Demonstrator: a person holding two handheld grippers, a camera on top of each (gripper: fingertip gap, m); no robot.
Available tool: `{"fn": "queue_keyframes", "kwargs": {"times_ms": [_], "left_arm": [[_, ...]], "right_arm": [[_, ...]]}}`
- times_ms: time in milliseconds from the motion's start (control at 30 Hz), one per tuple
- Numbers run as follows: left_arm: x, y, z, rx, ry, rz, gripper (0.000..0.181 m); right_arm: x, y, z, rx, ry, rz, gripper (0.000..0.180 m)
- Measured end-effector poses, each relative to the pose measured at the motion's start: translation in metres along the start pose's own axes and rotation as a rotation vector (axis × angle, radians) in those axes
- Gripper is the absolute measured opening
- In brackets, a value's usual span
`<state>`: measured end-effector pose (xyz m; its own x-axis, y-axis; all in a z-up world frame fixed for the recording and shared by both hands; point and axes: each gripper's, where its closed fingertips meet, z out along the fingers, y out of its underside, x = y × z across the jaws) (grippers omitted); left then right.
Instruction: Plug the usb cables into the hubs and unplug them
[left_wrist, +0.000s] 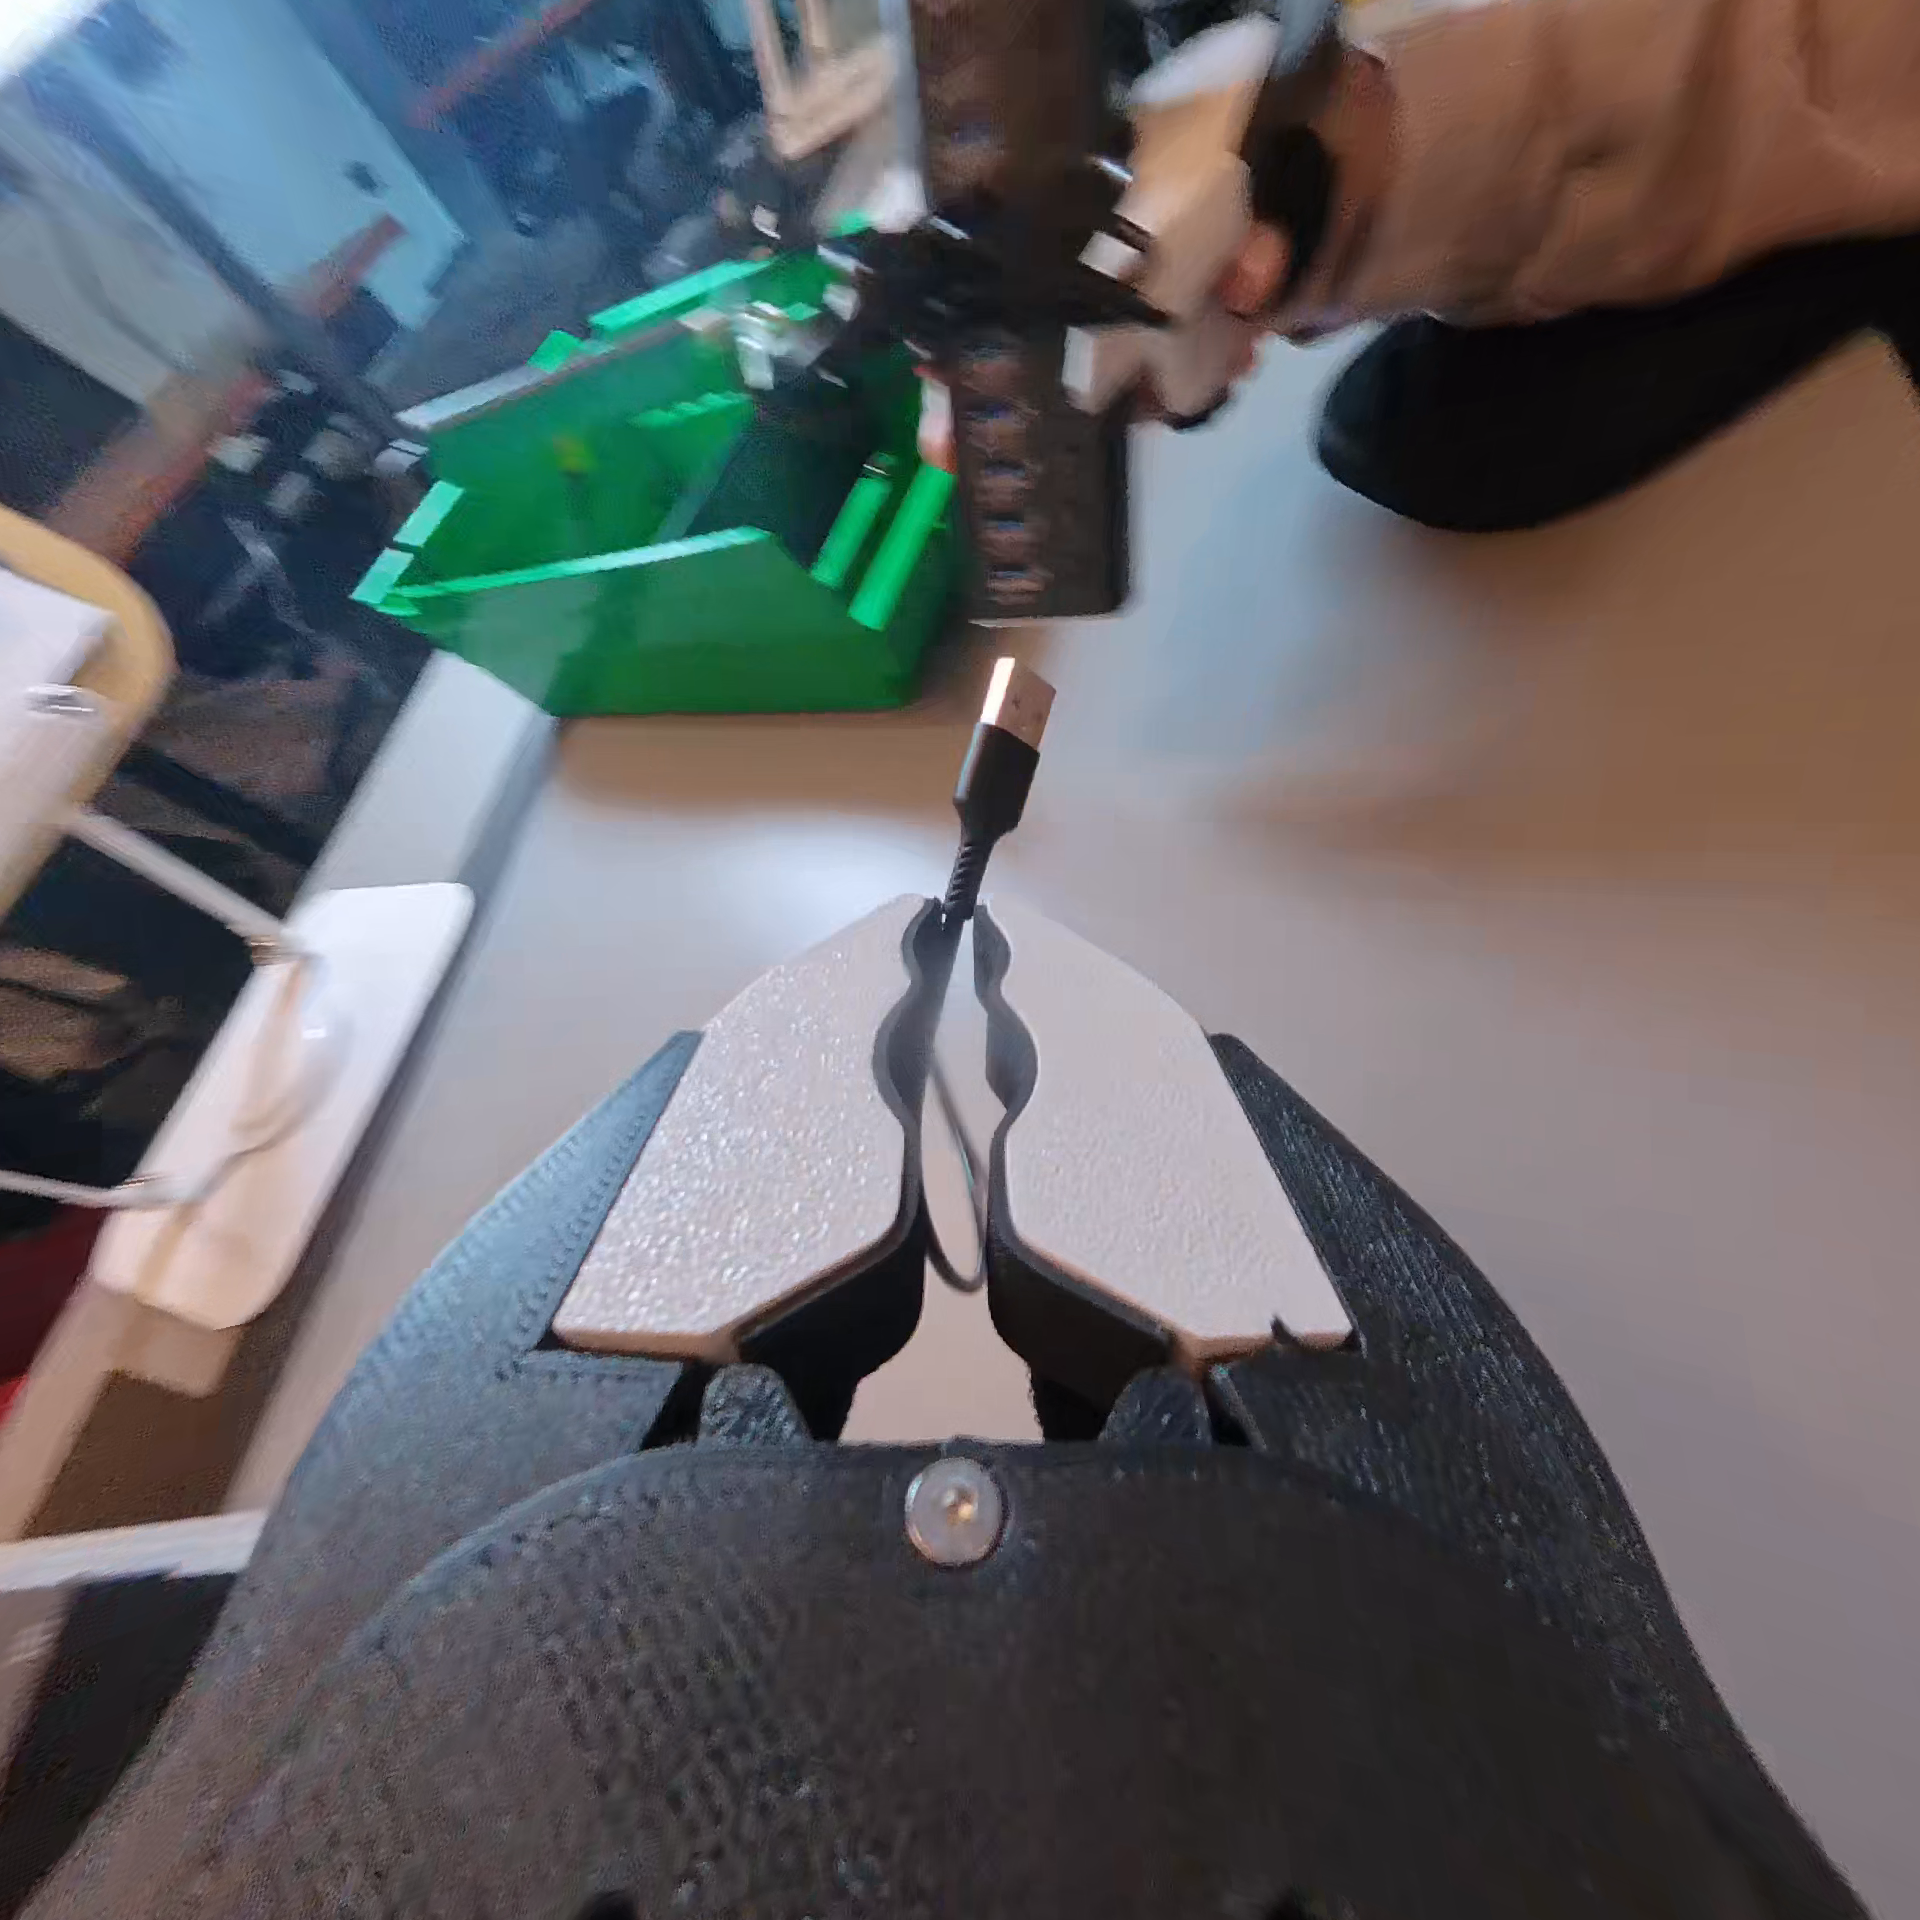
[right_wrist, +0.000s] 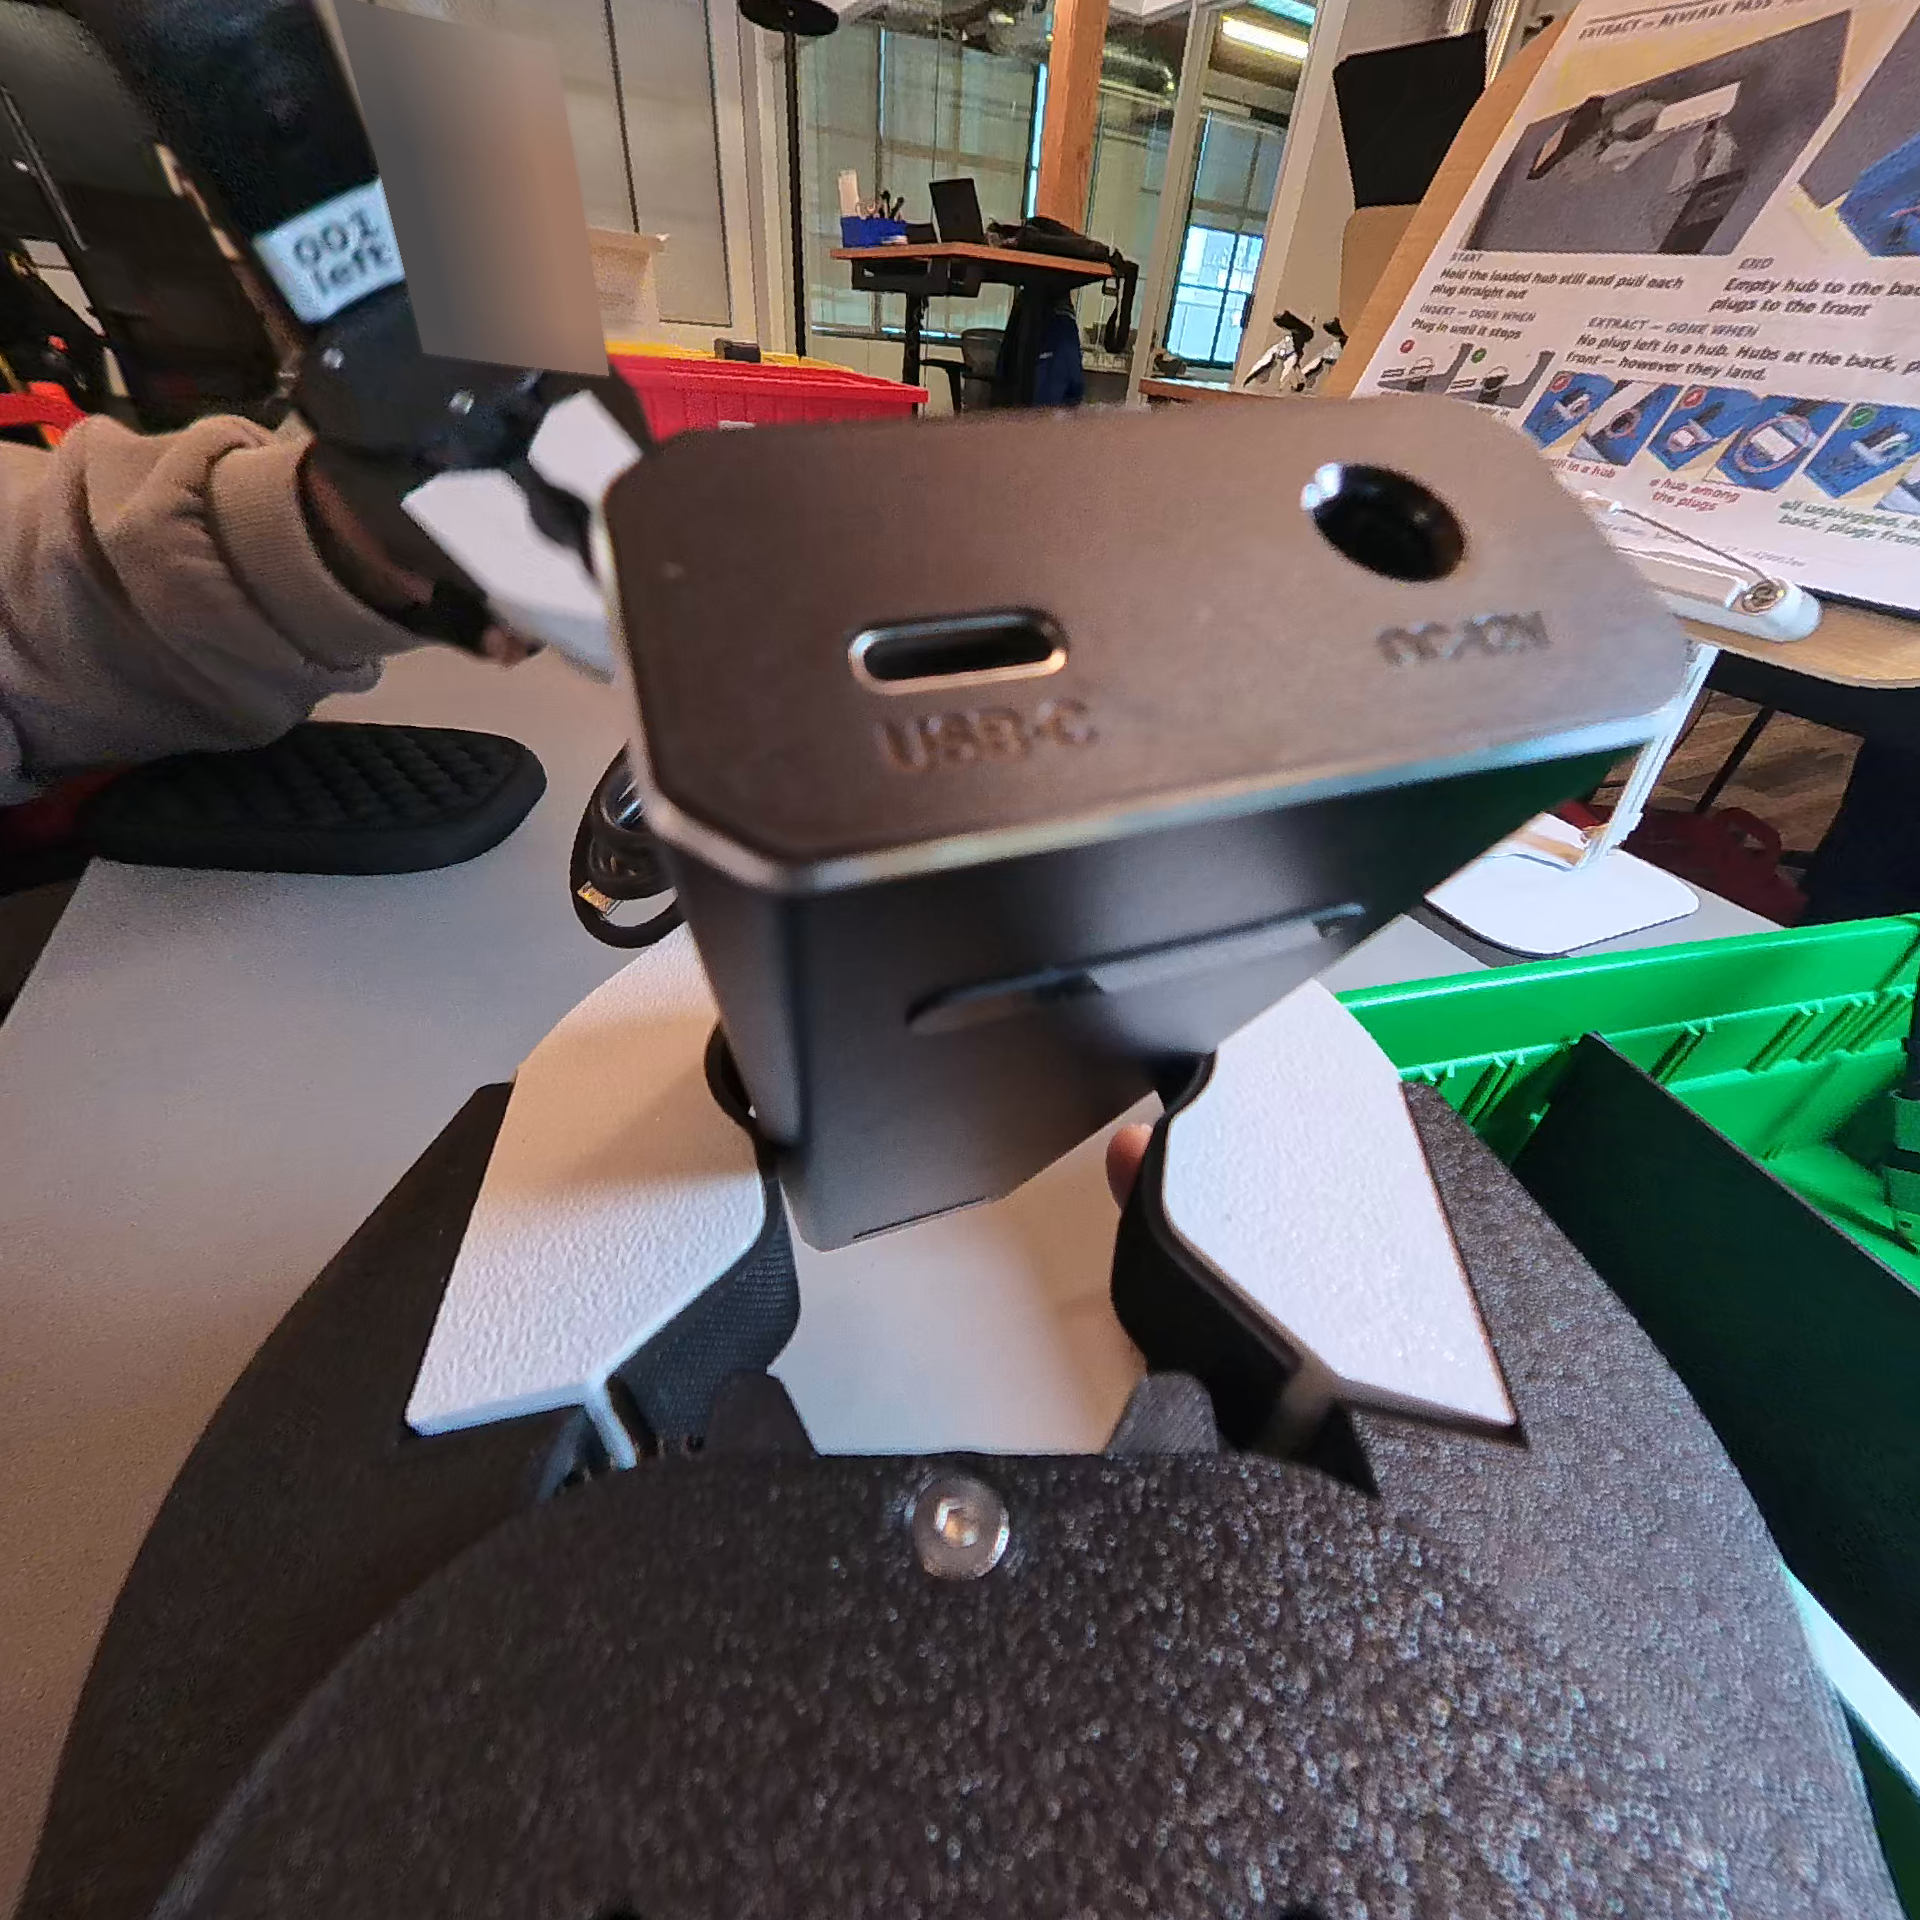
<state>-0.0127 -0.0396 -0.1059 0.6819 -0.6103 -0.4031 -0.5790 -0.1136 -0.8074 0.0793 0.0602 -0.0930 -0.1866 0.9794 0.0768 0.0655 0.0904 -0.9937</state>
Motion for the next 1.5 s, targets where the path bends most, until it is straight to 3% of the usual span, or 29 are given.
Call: {"fn": "queue_keyframes", "kwargs": {"times_ms": [200,467,700,900,1033,1133,1300,1500], "left_arm": [[0.077,0.035,0.018,-0.063,0.235,-0.075,0.006],[0.105,0.043,0.019,-0.141,0.433,-0.166,0.024],[0.116,0.073,0.036,-0.361,0.454,-0.164,0.028],[0.117,0.070,0.047,-0.389,0.474,-0.164,0.008],[0.105,0.072,0.049,-0.403,0.423,-0.136,0.007],[0.068,0.059,0.042,-0.350,0.319,-0.183,0.007],[-0.007,0.007,0.021,-0.264,0.101,-0.150,0.006],[-0.014,-0.057,0.040,-0.267,0.078,0.027,0.006]], "right_arm": [[-0.001,0.001,0.001,-0.002,-0.003,0.004,0.076],[-0.001,0.002,0.001,-0.008,-0.002,0.004,0.076],[-0.001,0.002,0.001,-0.006,-0.007,0.002,0.076],[-0.010,0.000,0.001,0.005,-0.046,-0.026,0.076],[-0.018,-0.004,0.000,0.027,-0.084,-0.037,0.075],[-0.021,-0.005,0.001,0.030,-0.099,-0.040,0.075],[-0.024,0.004,0.008,-0.016,-0.087,-0.072,0.075],[-0.027,0.023,0.021,-0.156,-0.031,-0.153,0.075]]}}
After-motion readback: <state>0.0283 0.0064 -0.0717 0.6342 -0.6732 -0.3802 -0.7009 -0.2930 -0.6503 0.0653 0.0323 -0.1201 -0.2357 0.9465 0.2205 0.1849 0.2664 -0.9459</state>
